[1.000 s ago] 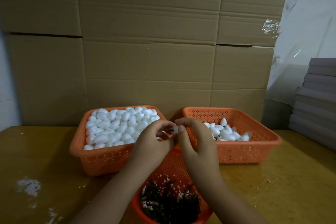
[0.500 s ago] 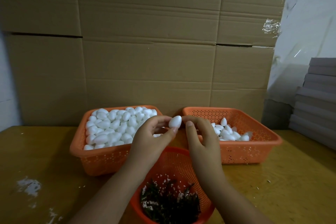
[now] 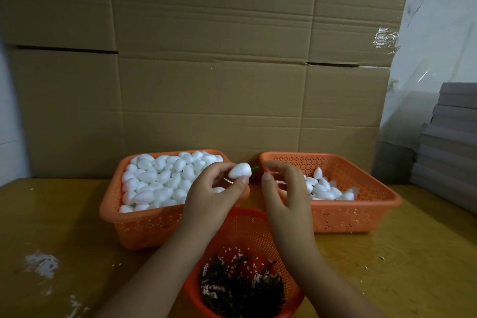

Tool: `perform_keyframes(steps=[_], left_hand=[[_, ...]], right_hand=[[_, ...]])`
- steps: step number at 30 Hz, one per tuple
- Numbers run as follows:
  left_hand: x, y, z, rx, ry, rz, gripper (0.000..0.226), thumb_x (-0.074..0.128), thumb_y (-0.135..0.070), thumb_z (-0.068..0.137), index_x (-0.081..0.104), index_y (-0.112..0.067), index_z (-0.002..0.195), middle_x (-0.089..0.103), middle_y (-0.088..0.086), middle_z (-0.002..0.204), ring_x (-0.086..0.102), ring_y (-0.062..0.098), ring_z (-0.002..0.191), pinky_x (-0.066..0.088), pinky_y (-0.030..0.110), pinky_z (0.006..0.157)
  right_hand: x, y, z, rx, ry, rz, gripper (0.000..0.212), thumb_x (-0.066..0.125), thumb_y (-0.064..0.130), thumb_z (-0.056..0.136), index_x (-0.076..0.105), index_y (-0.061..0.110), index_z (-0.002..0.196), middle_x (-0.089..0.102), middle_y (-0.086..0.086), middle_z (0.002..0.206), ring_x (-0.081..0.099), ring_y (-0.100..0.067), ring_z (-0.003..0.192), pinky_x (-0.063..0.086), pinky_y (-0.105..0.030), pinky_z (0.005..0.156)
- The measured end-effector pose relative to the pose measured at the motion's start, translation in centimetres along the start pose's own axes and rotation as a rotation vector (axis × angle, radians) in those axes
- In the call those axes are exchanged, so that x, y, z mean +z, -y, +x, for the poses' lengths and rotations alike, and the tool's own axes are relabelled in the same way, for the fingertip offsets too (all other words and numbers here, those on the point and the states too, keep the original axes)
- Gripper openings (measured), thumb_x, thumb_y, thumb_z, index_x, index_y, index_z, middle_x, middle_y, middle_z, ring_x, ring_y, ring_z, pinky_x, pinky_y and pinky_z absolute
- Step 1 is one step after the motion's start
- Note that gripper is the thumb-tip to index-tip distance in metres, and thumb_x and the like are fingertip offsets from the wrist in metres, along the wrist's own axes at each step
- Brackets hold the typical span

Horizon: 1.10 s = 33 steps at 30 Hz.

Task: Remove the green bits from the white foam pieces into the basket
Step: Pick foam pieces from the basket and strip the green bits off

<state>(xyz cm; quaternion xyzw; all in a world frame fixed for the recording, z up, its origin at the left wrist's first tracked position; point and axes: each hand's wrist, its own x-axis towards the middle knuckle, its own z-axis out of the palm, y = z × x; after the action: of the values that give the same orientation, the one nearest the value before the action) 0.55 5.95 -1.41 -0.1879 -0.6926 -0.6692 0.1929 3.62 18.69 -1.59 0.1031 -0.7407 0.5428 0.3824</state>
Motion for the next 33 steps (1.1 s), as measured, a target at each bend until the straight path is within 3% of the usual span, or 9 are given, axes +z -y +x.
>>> perform_keyframes(steps=[2,5,12,17,20,23,26,30,33], left_hand=[[-0.1,0.1,0.0,-0.025,0.003,-0.017,0.013,0.07,-0.023,0.088,0.068,-0.034,0.095,0.072,-0.017,0.088,0.066,0.0,0.09,0.052,0.024,0.078],[-0.1,0.1,-0.1,-0.025,0.021,-0.005,0.014,0.07,-0.024,0.088,0.068,-0.036,0.094,0.072,-0.017,0.086,0.066,-0.001,0.089,0.048,0.024,0.078],[0.3,0.2,-0.1,0.04,0.047,0.158,0.006,0.071,-0.043,0.084,0.066,-0.042,0.087,0.069,-0.025,0.091,0.061,-0.01,0.093,0.042,0.003,0.074],[0.1,0.7,-0.1,0.061,0.099,0.193,0.012,0.072,-0.023,0.086,0.069,-0.032,0.093,0.07,-0.015,0.091,0.063,-0.001,0.092,0.044,0.007,0.073],[0.1,0.4,-0.1,0.045,0.07,0.171,0.013,0.072,-0.024,0.085,0.068,-0.033,0.094,0.071,-0.015,0.091,0.064,-0.001,0.089,0.043,0.007,0.071],[0.3,0.0,0.0,0.046,0.042,0.129,0.013,0.072,-0.027,0.084,0.068,-0.035,0.093,0.07,-0.022,0.09,0.063,-0.005,0.082,0.044,0.007,0.069],[0.3,-0.1,-0.2,0.049,0.034,0.121,0.016,0.074,-0.027,0.084,0.065,-0.036,0.093,0.07,-0.023,0.091,0.063,-0.003,0.081,0.046,0.009,0.07],[0.4,-0.1,-0.3,0.053,0.051,0.122,0.017,0.074,-0.025,0.084,0.066,-0.035,0.095,0.07,-0.021,0.093,0.065,-0.001,0.083,0.044,0.007,0.069],[0.3,-0.1,-0.2,0.056,0.052,0.135,0.016,0.074,-0.025,0.085,0.067,-0.034,0.096,0.07,-0.022,0.094,0.065,-0.002,0.088,0.044,0.007,0.072]], right_hand=[[-0.1,-0.3,0.3,0.099,-0.003,0.068,0.013,0.053,0.025,0.095,0.064,0.032,0.095,0.059,0.016,0.102,0.055,0.003,0.098,0.041,-0.011,0.078],[-0.2,-0.3,0.4,0.122,0.016,0.087,0.018,0.053,0.018,0.096,0.067,0.03,0.091,0.061,0.011,0.102,0.055,0.006,0.095,0.04,-0.005,0.074],[0.1,0.2,-0.1,-0.017,0.072,0.049,0.023,0.052,0.03,0.092,0.072,0.033,0.102,0.06,0.018,0.105,0.054,-0.001,0.109,0.041,-0.014,0.089],[0.4,0.2,-0.5,-0.166,0.13,-0.122,0.026,0.053,0.027,0.091,0.072,0.033,0.107,0.055,0.014,0.111,0.05,-0.007,0.115,0.039,-0.021,0.095],[0.5,0.1,-0.5,-0.168,0.148,-0.085,0.029,0.053,0.028,0.091,0.068,0.031,0.115,0.055,0.014,0.115,0.052,-0.007,0.117,0.041,-0.021,0.096],[0.5,0.1,-0.4,-0.044,0.13,0.022,0.022,0.056,0.033,0.092,0.06,0.036,0.113,0.06,0.021,0.108,0.057,-0.002,0.11,0.045,-0.018,0.091],[0.2,0.0,0.2,0.17,0.135,0.185,0.01,0.057,0.023,0.096,0.065,0.027,0.1,0.069,0.015,0.094,0.064,0.0,0.091,0.047,-0.015,0.078],[0.0,0.0,0.5,0.303,0.193,0.259,0.02,0.056,0.027,0.096,0.072,0.015,0.092,0.073,-0.004,0.089,0.068,-0.02,0.092,0.052,-0.032,0.083],[0.2,0.1,0.4,0.292,0.201,0.28,0.014,0.061,0.025,0.093,0.072,0.016,0.094,0.073,-0.001,0.09,0.068,-0.016,0.092,0.052,-0.03,0.085]])
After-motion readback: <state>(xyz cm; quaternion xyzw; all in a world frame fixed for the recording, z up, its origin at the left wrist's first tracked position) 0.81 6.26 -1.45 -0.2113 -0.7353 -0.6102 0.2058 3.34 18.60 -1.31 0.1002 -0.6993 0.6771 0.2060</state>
